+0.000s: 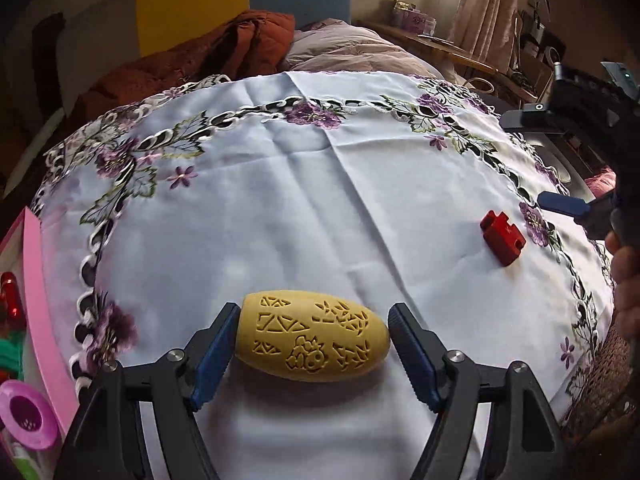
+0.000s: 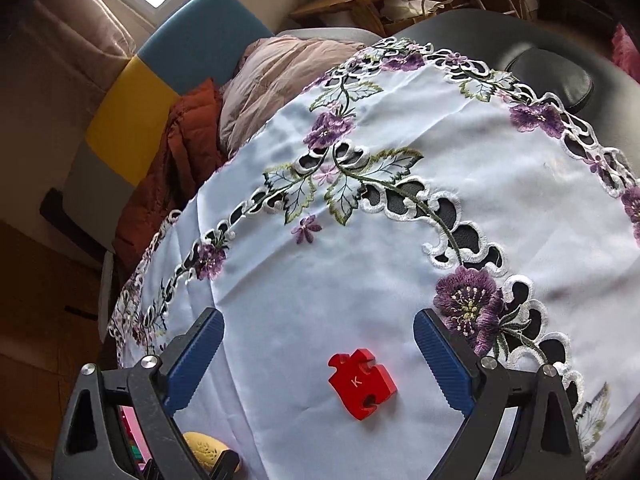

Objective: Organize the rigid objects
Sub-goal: 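Grasp the red K puzzle piece with the right gripper while the left gripper holds the sponge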

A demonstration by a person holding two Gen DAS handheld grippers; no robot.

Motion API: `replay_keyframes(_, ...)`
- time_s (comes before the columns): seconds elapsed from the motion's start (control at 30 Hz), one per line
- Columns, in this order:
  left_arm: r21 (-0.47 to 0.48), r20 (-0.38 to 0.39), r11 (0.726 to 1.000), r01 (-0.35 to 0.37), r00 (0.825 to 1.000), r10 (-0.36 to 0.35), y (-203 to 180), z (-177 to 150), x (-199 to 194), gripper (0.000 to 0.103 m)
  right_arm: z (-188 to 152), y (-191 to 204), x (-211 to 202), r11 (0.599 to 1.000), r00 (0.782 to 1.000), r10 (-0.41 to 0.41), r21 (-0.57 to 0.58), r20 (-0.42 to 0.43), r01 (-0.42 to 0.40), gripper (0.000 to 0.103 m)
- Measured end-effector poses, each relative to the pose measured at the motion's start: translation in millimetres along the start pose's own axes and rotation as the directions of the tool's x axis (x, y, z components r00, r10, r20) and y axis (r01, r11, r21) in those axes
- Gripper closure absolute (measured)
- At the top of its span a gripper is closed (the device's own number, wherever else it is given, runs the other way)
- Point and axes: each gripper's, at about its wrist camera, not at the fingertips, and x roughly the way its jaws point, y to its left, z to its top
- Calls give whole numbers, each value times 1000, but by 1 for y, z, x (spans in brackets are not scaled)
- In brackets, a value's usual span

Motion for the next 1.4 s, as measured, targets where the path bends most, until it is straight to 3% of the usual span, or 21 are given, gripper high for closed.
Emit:
replay_keyframes(0.13, -41, 32, 999, 24, 999, -22, 10, -11, -4, 26, -9, 10, 21, 993, 991, -85, -89, -103, 76, 7)
replay_keyframes(0.27, -49, 41, 999, 24, 999, -22, 12, -9, 0, 27, -19, 18, 39, 972, 968, -175, -185, -179, 141, 7)
replay_keyframes(0.33, -43, 48, 999, 18, 999, -16, 11, -11, 0, 27, -24, 22, 44, 957, 957, -218, -236, -190, 171, 16)
replay_keyframes(0.37, -46, 52, 999, 21, 998, -19, 11, -11, 0, 27, -27, 25, 46, 941, 950, -251, -275, -183, 196, 31)
replay_keyframes(0.4, -49, 56, 998, 25, 998, -23, 12, -12, 0, 27, -30, 31, 47, 920, 945, -284, -322, -163, 221, 52)
replay_keyframes(0.47, -48, 62, 998, 28, 998, -25, 12, -13, 0, 26, -35, 38, 49, 895, 939, -310, -378, -149, 236, 67)
replay_keyframes(0.53, -28, 70, 999, 16, 997, -14, 10, -15, 0, 26, -37, 41, 49, 892, 944, -294, -396, -146, 217, 67)
replay_keyframes(0.63, 8, 84, 1000, -16, 996, 16, 5, -19, 2, 26, -36, 45, 47, 923, 968, -181, -370, -175, 106, 71)
replay_keyframes(0.83, -3, 94, 1000, -5, 996, 5, 8, -19, 1, 26, -38, 48, 51, 902, 965, -219, -407, -145, 144, 70)
replay_keyframes(1.0, -16, 98, 1000, 16, 995, -14, 11, -19, 0, 26, -36, 53, 54, 893, 963, -232, -422, -140, 154, 44)
replay_keyframes(1.13, -19, 101, 1000, 23, 995, -21, 12, -20, 0, 26, -37, 52, 55, 888, 960, -245, -430, -136, 166, 44)
replay_keyframes(1.17, -20, 101, 1000, 24, 995, -22, 12, -20, 0, 26, -38, 53, 56, 882, 958, -254, -440, -136, 171, 49)
replay_keyframes(1.2, -20, 101, 999, 25, 995, -23, 12, -20, 0, 26, -41, 56, 59, 864, 953, -273, -468, -130, 184, 71)
replay_keyframes(1.3, -24, 104, 999, 32, 994, -29, 13, -20, -1, 26, -54, 69, 64, 804, 944, -314, -556, -102, 208, 71)
replay_keyframes(1.4, -28, 110, 999, 39, 993, -36, 14, -21, -1, 26, -55, 68, 65, 804, 944, -309, -562, -113, 196, 69)
